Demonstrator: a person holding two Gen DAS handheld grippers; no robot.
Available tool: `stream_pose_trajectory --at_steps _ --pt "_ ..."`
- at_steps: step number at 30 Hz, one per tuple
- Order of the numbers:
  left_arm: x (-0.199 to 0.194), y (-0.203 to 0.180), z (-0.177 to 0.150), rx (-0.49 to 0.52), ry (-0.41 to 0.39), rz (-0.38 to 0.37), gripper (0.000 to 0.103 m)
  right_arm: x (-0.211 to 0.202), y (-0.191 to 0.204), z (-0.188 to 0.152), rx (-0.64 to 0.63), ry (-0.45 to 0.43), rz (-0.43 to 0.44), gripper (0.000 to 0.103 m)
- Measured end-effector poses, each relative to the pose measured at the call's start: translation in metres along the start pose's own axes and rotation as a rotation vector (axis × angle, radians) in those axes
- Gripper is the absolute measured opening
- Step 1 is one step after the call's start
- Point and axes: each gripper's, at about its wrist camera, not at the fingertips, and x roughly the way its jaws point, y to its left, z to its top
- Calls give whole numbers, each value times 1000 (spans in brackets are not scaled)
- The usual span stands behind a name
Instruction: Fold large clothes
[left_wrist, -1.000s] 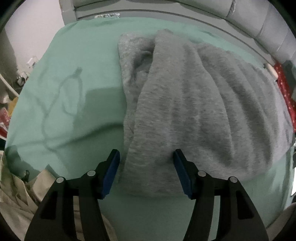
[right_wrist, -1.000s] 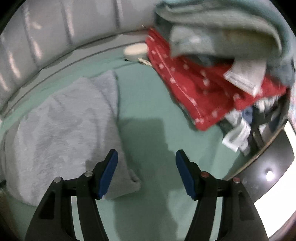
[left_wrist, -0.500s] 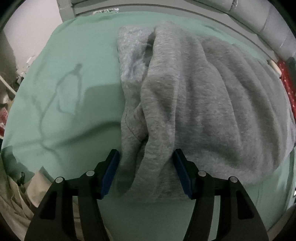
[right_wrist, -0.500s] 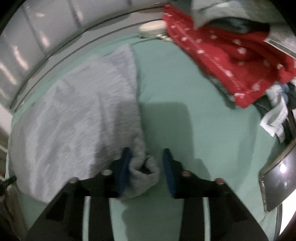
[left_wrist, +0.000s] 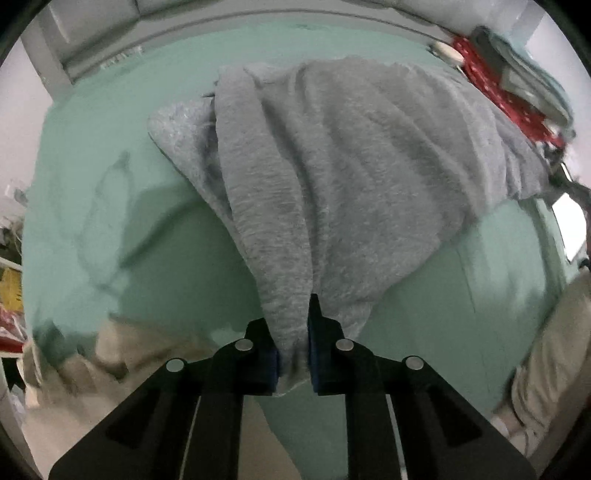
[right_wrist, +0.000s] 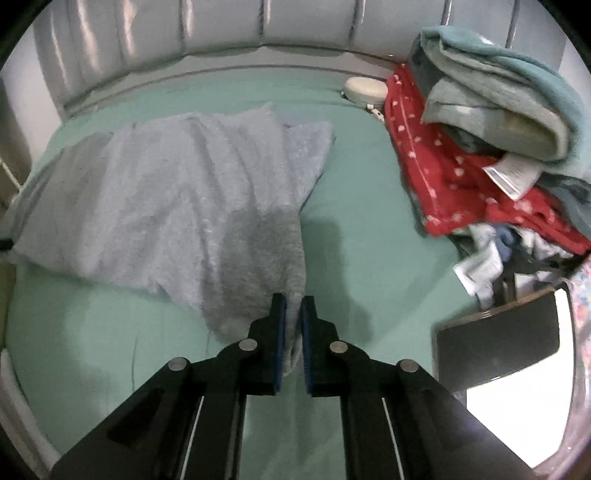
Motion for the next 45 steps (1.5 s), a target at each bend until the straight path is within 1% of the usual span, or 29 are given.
stream_pose_trajectory --at_steps 4,5,6,7,9,10,12,13,14,15,18,19,21,23,25,26,27,28,29,30,32,34,37,39,41,42,43,44,45 --pt "-2 8 -10 -4 25 -32 13 -21 -6 -6 -56 2 -20 5" --pt "-4 9 -12 -6 29 -35 13 -26 -9 -8 -71 12 -64 0" --pt "-5 10 -14 -8 35 -44 13 -29 -13 -10 -97 22 -90 0" --pt "-2 9 -5 -5 44 -63 13 -34 -19 -12 -103 23 -83 0" --pt "-1 1 -4 17 79 -78 14 -35 -28 -19 -133 77 -52 0" --pt "2 -1 -3 24 102 -65 14 -33 -28 -23 -169 99 -60 0" --pt "14 0 -5 23 162 -19 14 -24 -21 -32 -256 153 -139 0" --pt "25 -3 -2 21 216 31 14 -21 -18 -37 -292 185 -150 0" --pt "30 -4 0 24 238 56 15 -16 -17 -42 -307 225 -129 0" --pt "31 -6 1 29 244 67 19 -16 -15 -46 -315 233 -125 0" --pt "19 -10 5 41 203 76 22 -13 -16 -42 -311 185 -147 0" --pt "12 -11 9 30 175 61 22 -11 -18 -37 -293 170 -150 0" --pt "2 -8 17 -3 126 33 25 -8 -20 -23 -248 126 -157 1" --pt "-9 0 31 -65 45 8 32 -1 -25 -1 -192 84 -144 2" --pt "-14 11 46 -143 -45 2 36 6 -25 23 -115 36 -104 9" --pt "-14 21 57 -211 -106 7 37 7 -23 30 -86 16 -93 22" --pt "-12 29 65 -266 -147 20 39 10 -20 41 -52 -14 -83 43" --pt "-6 39 75 -324 -198 39 40 14 -18 50 -23 -46 -77 55" --pt "-1 41 80 -349 -237 55 41 22 -15 62 10 -92 -72 75" --pt "9 47 89 -360 -285 95 42 27 -12 68 25 -119 -73 86" --pt "27 50 102 -352 -271 182 44 42 -8 76 61 -191 -93 87" --pt "44 52 117 -312 -253 235 46 61 -5 77 97 -185 -123 87" --pt "65 67 127 -281 -177 314 48 84 -3 74 104 -151 -141 87" --pt "67 92 117 -305 -147 266 49 92 -2 73 104 -129 -161 87" --pt "80 104 118 -369 -116 156 48 96 -3 75 121 -119 -151 87" --pt "84 107 117 -393 -116 114 48 99 -6 76 129 -112 -140 87" --pt "84 108 116 -398 -145 116 47 102 -7 76 135 -102 -132 87" --pt "84 108 118 -387 -153 124 42 106 -6 76 137 -90 -127 87" --pt "82 108 119 -382 -165 128 22 107 -4 74 133 -81 -124 87"
